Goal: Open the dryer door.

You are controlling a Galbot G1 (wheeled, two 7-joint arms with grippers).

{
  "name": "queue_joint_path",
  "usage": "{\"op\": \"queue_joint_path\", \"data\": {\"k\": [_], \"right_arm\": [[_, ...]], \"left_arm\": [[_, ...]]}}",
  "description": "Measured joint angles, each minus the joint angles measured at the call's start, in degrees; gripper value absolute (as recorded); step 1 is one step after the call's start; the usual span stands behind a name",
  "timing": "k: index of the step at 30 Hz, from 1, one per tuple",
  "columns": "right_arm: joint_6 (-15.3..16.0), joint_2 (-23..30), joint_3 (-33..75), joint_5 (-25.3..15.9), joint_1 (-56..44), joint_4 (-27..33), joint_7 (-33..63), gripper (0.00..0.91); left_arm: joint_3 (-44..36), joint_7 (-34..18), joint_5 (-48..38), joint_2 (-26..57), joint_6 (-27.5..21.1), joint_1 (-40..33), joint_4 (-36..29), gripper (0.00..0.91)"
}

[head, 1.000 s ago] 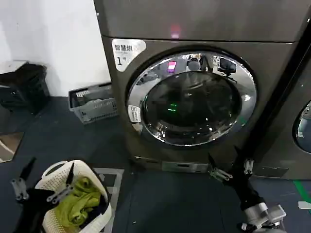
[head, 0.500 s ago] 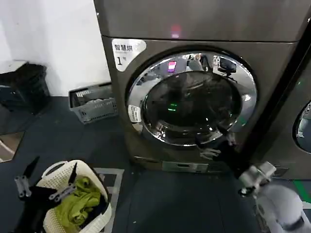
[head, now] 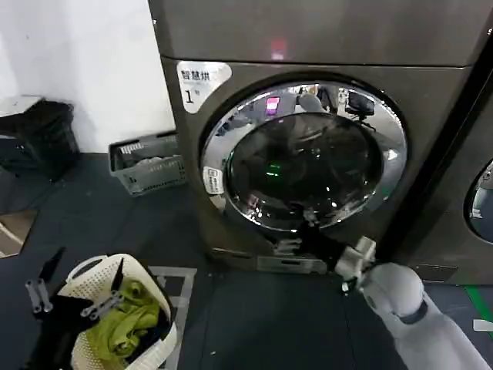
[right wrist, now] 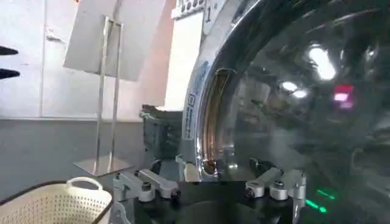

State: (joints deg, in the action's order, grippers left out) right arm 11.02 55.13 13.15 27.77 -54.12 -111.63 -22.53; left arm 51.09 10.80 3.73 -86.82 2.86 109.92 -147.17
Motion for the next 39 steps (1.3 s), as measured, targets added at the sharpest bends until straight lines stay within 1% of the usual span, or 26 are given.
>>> {"op": "queue_joint_path", "data": {"k": [4,9,20,27,30,39], "right_arm": [[0.5,1.2,-3.0,-0.3,3.3,1.5,1.7,0.907],[0.8,3.4,-6.4,-2.1,6.5,3.1,4.9,0.907],[1.7,6.8,-11.4,-2.7,11.0,7.7,7.1,0.907],[1.3,9.2,-14.3,-3.7,12.9,11.0,8.1,0.907],[0.0,10.3,-15.3,-3.8,14.1,13.0,8.0,0.907],[-1.6,12.4,-17.4,-3.8,18.7,18.3,7.2,0.907]], "left_arm": [[-0.1,0.7,-0.1,-0.1,-0.1,0.0,0.2,0.907],[0.1,1.7,0.0,-0.2,0.0,-0.1,0.4,0.907],[-0.1,1.6,-0.4,-0.6,-0.7,-0.3,0.0,0.907],[-1.6,1.6,0.4,-1.0,-1.2,0.3,-0.1,0.907],[-1.6,1.6,0.5,-1.1,-1.2,0.3,-0.1,0.907],[-1.5,1.6,0.5,-1.4,-1.0,0.7,-0.1,0.907]]}}
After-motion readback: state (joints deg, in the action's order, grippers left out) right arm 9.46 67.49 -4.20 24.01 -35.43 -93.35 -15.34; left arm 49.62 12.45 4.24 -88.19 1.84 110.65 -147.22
